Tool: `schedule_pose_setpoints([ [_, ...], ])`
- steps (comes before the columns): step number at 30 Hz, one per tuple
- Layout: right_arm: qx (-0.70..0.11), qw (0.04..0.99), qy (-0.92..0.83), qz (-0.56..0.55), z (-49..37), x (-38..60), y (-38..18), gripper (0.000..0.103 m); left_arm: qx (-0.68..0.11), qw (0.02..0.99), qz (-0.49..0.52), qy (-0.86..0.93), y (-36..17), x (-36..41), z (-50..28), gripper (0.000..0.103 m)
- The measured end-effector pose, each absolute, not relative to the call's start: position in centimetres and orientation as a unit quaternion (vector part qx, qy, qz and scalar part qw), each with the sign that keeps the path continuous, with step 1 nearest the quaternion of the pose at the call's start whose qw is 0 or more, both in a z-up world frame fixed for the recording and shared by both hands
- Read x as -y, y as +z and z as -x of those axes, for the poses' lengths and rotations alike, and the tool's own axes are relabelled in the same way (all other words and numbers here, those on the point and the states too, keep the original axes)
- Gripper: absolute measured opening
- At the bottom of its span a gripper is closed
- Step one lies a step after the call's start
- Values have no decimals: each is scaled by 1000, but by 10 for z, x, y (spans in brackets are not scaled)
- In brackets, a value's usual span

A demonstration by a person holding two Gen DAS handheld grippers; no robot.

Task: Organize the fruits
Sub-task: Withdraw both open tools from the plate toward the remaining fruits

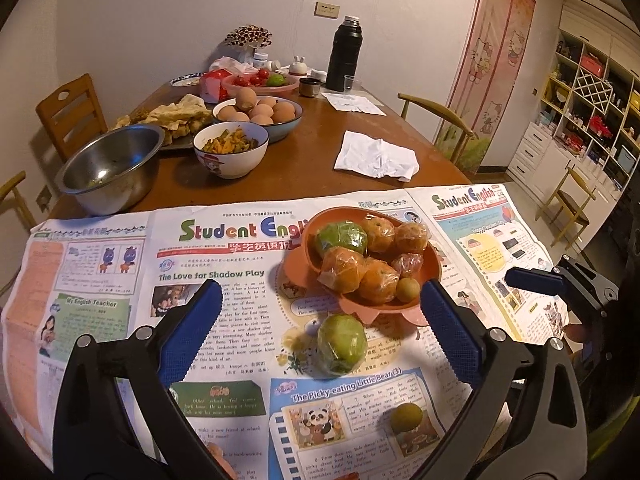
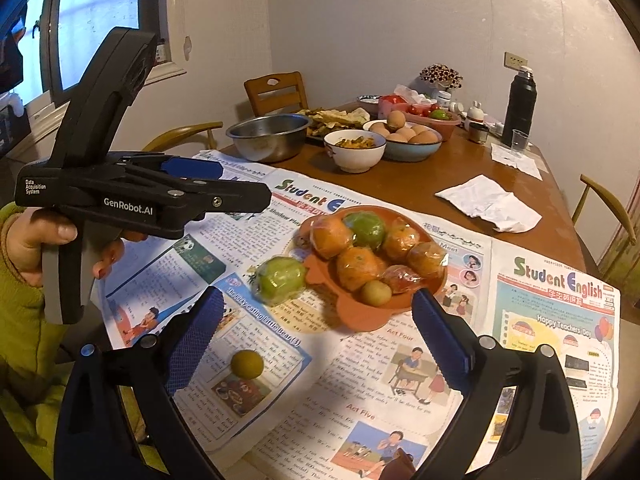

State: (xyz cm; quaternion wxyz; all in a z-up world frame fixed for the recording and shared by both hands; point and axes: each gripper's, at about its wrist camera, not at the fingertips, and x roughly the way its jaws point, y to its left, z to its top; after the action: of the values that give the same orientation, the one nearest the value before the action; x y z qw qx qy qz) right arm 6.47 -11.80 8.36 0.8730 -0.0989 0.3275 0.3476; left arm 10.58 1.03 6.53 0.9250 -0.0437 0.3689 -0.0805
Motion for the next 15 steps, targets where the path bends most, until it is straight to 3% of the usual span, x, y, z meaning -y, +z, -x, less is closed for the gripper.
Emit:
schedule_pose_setpoints([
  [15, -351, 850, 374, 120, -50, 104, 61, 94, -390, 917, 53, -70, 44, -15, -98, 93],
])
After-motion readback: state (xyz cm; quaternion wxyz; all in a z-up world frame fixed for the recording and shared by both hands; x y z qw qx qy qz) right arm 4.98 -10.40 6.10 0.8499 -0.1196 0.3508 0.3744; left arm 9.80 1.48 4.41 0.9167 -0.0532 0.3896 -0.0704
